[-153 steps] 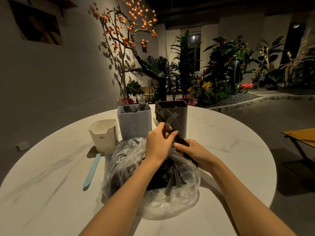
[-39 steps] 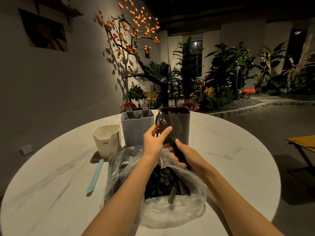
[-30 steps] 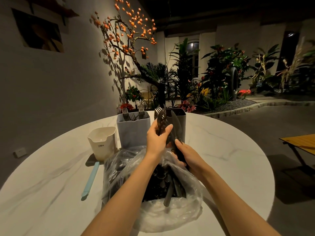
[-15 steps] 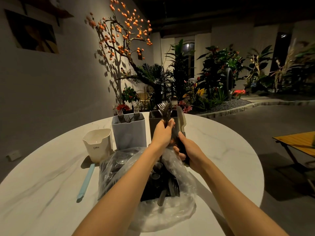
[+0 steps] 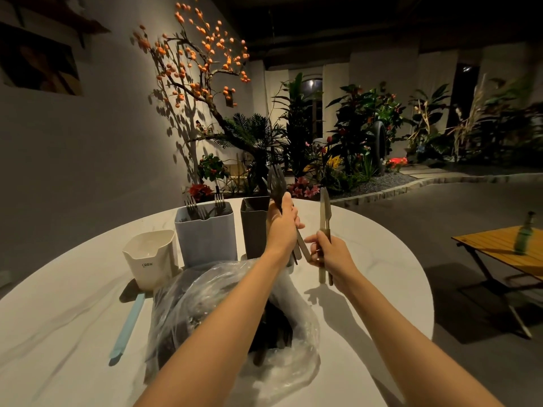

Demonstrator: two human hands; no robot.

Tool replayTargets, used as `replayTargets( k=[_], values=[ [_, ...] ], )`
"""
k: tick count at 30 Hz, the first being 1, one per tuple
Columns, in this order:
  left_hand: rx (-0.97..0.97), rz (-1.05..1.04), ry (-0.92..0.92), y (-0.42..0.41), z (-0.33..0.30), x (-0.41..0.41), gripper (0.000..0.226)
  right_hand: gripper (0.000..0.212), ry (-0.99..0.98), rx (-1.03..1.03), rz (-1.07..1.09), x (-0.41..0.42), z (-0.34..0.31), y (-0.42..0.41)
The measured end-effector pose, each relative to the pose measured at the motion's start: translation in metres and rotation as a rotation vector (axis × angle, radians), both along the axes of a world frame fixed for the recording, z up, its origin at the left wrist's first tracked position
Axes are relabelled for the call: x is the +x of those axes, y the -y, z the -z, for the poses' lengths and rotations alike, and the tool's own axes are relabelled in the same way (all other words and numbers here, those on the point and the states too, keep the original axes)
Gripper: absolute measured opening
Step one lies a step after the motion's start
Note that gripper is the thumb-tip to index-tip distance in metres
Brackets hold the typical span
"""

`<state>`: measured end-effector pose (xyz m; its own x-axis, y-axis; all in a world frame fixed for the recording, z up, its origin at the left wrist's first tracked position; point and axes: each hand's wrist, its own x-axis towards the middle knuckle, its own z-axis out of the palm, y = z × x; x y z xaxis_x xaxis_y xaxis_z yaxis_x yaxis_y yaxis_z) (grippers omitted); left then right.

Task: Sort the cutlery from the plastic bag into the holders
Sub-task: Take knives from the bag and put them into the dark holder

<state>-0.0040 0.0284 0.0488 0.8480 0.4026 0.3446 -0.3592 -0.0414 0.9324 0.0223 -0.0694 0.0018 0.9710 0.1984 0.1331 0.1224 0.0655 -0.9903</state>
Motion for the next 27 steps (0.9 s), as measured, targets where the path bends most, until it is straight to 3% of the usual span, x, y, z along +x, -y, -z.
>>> replayTargets(
  k=[6, 11, 15, 18, 27],
  values=[
    [-0.043, 0.004, -0.034, 0.005, 0.033, 0.009, 0.04, 0.019, 0.181, -0.046, 0.044, -0.002, 0.025, 0.001],
    [0.01, 0.083, -0.018, 0.003, 0.057, 0.009, 0.025, 0.029, 0.209, -0.039, 0.116, 0.0, 0.035, -0.005],
    [0.167, 0.082, -0.006, 0.002, 0.065, 0.011, 0.032, 0.032, 0.2, -0.055, 0.121, 0.006, 0.038, -0.008],
    [0.176, 0.076, -0.025, 0.001, 0.065, 0.012, 0.027, 0.031, 0.2, -0.088, 0.144, 0.009, 0.038, -0.01],
    [0.007, 0.007, -0.116, -0.006, 0.05, 0.014, 0.037, 0.029, 0.249, -0.035, 0.074, 0.013, 0.011, -0.022]
  ],
)
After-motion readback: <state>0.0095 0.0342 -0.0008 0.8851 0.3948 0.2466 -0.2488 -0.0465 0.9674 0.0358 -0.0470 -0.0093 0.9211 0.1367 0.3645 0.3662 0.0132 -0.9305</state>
